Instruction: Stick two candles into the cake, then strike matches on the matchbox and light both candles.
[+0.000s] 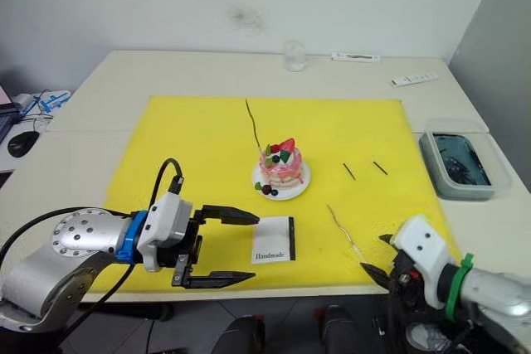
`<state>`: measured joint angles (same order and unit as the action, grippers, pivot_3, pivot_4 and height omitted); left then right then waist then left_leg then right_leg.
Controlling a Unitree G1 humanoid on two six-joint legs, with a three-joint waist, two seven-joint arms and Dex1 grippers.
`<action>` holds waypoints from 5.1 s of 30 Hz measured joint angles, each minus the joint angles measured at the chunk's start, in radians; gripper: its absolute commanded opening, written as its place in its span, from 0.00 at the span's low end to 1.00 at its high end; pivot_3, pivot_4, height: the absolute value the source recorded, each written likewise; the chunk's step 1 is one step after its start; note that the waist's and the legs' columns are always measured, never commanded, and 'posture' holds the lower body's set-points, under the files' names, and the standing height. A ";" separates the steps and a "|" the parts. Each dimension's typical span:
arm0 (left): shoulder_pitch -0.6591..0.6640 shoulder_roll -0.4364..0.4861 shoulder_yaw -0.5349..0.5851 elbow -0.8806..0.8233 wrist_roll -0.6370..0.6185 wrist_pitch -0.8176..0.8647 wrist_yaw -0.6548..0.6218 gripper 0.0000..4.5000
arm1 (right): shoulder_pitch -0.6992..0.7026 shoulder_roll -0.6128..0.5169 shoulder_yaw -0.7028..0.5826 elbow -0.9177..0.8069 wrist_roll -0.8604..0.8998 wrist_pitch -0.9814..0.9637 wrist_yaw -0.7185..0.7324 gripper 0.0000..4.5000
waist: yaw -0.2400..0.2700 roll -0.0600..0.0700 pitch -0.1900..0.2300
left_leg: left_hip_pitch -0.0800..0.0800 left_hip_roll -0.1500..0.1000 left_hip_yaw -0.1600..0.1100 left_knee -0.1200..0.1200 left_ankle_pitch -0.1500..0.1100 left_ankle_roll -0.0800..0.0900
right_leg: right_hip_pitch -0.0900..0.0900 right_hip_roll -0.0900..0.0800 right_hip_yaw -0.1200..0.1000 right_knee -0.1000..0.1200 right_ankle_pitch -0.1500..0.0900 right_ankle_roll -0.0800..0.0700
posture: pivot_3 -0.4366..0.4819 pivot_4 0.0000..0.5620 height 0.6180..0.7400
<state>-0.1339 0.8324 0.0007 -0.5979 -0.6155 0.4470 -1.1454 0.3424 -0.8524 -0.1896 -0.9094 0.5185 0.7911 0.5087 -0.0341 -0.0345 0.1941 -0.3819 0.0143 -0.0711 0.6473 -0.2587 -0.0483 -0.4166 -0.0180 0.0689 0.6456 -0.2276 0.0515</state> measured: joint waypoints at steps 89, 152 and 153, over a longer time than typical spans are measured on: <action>-0.083 -0.161 -0.241 0.010 0.176 -0.054 0.110 1.00 | -0.550 -0.544 0.334 0.413 -0.152 0.283 0.474 0.55 | 0.002 0.002 0.001 | 0.001 -0.001 0.000 0.001 0.000 0.000 | 0.002 -0.001 0.000 0.000 0.000 0.000 | 0.48 0.27 1.00; -0.049 -0.246 0.098 0.101 0.066 -0.013 0.387 1.00 | -0.743 0.787 0.266 0.768 -0.254 -0.619 0.012 0.01 | -0.002 0.004 0.001 | 0.001 0.000 -0.003 -0.001 0.000 0.000 | 0.001 0.001 -0.001 0.002 0.004 0.005 | 0.48 0.27 1.00; -0.050 -0.245 0.096 0.102 0.066 -0.013 0.385 1.00 | -0.743 0.792 0.270 0.788 -0.259 -0.641 0.013 0.01 | -0.002 0.004 0.001 | 0.001 0.000 -0.003 -0.001 0.000 0.000 | 0.001 0.001 -0.001 0.002 0.004 0.005 | 0.48 0.27 1.00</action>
<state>-0.1840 0.5874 0.0966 -0.4956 -0.5494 0.4340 -0.7600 -0.4006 -0.0609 0.0809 -0.1210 0.2597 0.1504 0.5213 -0.0365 -0.0309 0.1951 -0.3807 0.0139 -0.0745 0.6464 -0.2584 -0.0482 -0.4151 -0.0169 0.0675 0.6476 -0.2234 0.0561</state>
